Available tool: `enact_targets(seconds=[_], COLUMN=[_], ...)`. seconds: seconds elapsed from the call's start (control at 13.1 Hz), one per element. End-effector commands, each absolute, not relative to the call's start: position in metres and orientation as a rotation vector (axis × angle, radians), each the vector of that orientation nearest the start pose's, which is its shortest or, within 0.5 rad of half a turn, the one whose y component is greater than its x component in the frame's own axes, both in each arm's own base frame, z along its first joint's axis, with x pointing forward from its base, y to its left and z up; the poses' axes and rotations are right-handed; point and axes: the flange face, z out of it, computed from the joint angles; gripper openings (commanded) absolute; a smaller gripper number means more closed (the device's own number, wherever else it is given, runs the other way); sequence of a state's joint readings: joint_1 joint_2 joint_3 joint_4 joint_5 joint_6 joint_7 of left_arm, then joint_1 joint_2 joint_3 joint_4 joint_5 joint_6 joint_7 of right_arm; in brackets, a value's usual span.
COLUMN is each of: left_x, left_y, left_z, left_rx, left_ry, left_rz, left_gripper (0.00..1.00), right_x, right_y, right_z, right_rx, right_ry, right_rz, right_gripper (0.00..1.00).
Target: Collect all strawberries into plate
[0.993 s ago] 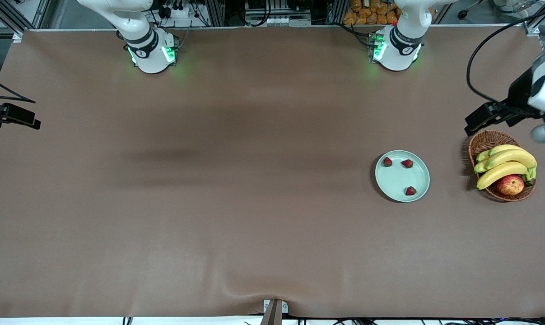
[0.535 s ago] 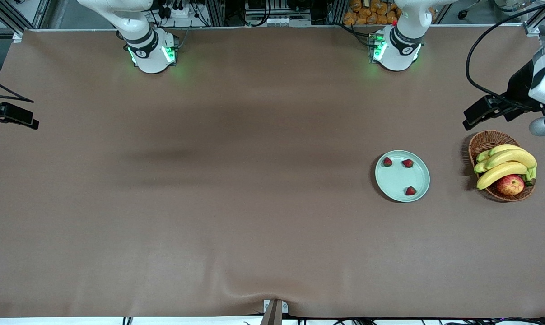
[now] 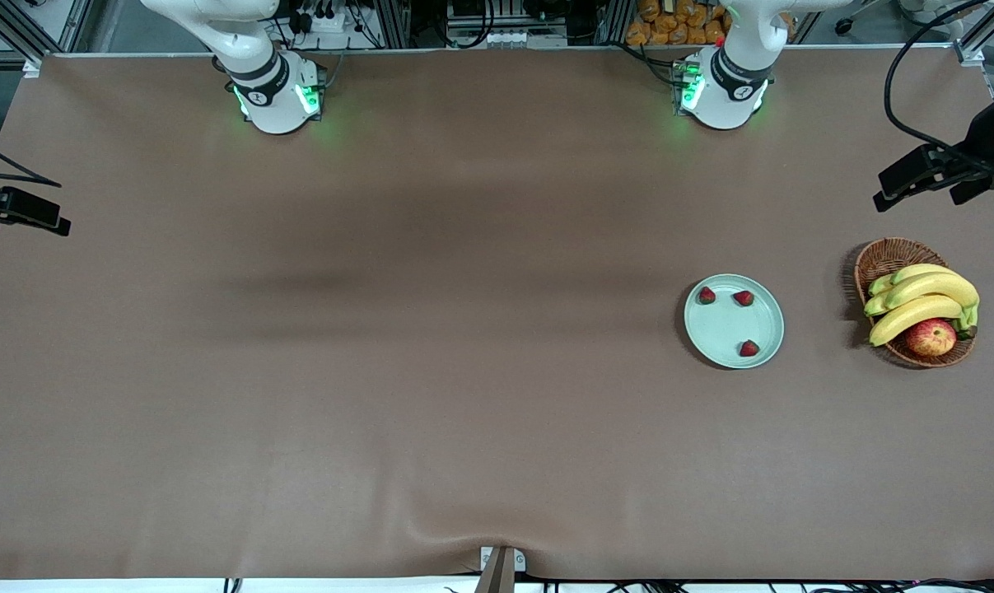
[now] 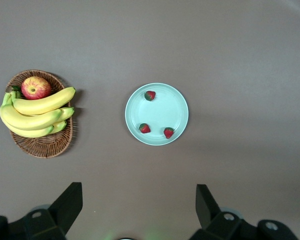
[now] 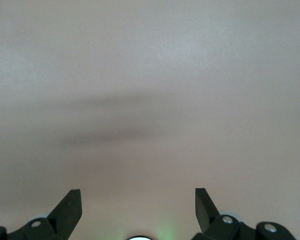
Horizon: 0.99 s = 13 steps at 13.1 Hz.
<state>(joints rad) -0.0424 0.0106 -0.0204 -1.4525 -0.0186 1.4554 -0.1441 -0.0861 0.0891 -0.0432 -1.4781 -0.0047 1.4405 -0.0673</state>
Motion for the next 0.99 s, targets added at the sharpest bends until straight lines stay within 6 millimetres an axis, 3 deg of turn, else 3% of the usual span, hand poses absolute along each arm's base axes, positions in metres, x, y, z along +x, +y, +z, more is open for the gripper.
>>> enact_targets(seconds=[0.0,0.92], left_x=[0.5338,0.5282], left_y=[-0.0338,-0.0284], left_z=[0.6648,0.6673], left_rx=[-3.170,-3.164], left_ry=[-0.063,-0.037], left_rz=[0.033,0.022], left_gripper=[1.00,1.00], right_x=[0.5605,0.5575], right_y=[-0.0759,-0.0773], right_z=[0.6130,0.6142], right_rx=[-3.144,-3.127], right_ry=[0.097,0.064], right_rz=[0.196,0.211], right_gripper=[1.00,1.00])
